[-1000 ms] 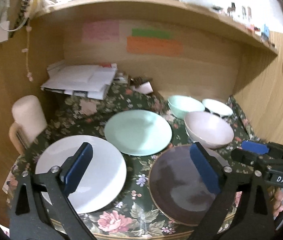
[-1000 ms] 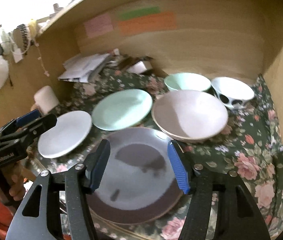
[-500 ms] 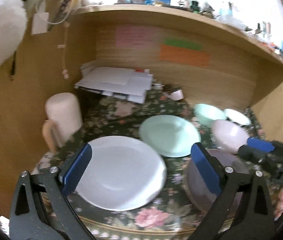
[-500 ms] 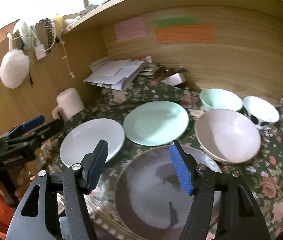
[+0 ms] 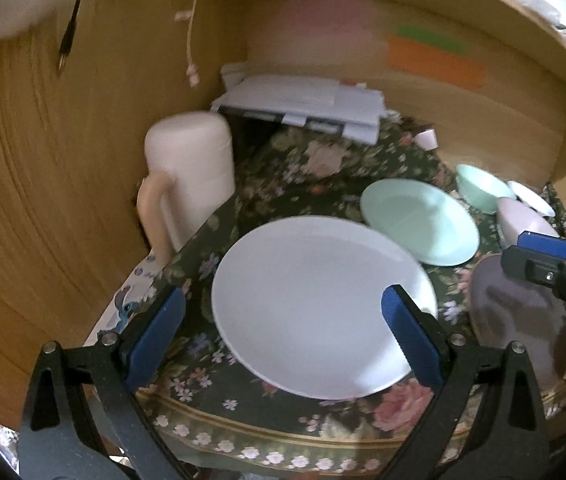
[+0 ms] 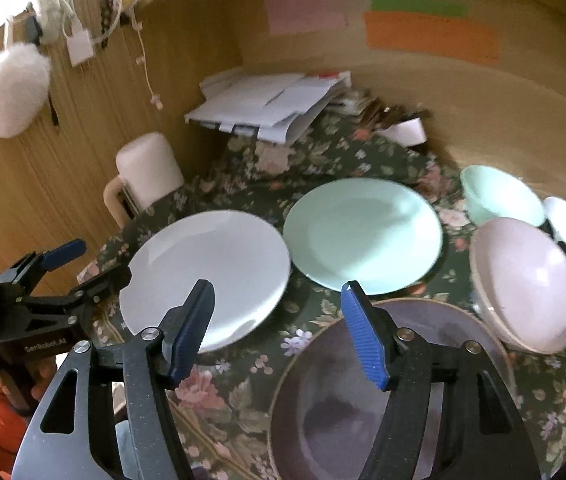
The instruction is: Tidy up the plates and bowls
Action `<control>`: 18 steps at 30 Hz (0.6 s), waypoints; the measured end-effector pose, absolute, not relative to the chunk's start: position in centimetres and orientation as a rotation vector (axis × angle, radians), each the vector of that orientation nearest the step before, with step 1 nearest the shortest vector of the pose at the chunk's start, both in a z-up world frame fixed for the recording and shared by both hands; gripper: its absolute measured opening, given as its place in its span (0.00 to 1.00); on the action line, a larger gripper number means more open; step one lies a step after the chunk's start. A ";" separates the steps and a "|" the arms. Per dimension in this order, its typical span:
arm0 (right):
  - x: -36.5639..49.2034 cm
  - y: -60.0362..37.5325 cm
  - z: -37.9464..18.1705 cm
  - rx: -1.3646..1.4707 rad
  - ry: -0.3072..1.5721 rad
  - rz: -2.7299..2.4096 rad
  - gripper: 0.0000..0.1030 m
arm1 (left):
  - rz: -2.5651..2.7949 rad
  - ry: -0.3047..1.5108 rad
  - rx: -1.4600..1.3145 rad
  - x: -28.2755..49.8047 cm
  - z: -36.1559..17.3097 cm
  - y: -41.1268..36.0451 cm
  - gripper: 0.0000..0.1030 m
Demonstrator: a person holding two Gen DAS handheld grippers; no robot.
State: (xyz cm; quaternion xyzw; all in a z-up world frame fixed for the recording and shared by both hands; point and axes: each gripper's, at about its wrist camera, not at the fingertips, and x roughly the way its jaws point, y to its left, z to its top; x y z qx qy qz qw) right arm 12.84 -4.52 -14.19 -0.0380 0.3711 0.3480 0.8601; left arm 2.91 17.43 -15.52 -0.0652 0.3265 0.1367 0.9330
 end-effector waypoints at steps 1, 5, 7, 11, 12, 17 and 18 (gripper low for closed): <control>13.2 -3.9 -14.7 -0.087 0.800 0.733 0.61 | 0.283 0.676 -0.139 3.0 -15.9 17.7 0.97; 14.4 -2.3 -16.2 -0.119 0.861 0.740 0.61 | 0.273 0.707 -0.164 3.5 -17.0 19.0 0.97; 15.0 -1.5 -16.8 -0.139 0.893 0.745 0.61 | 0.290 0.725 -0.174 3.7 -17.5 19.7 0.97; 16.4 -0.3 -18.1 -0.154 0.947 0.748 0.61 | 0.296 0.752 -0.187 4.2 -18.5 20.9 0.97; 16.6 -0.1 -18.3 -0.155 0.955 0.749 0.61 | 0.295 0.761 -0.194 4.4 -18.7 21.2 0.97; 17.7 0.8 -19.5 -0.157 1.000 0.753 0.61 | 0.284 0.824 -0.234 5.4 -20.1 22.4 0.76; 17.9 1.0 -19.7 -0.158 1.010 0.755 0.61 | 0.283 0.825 -0.237 5.3 -20.2 22.4 0.76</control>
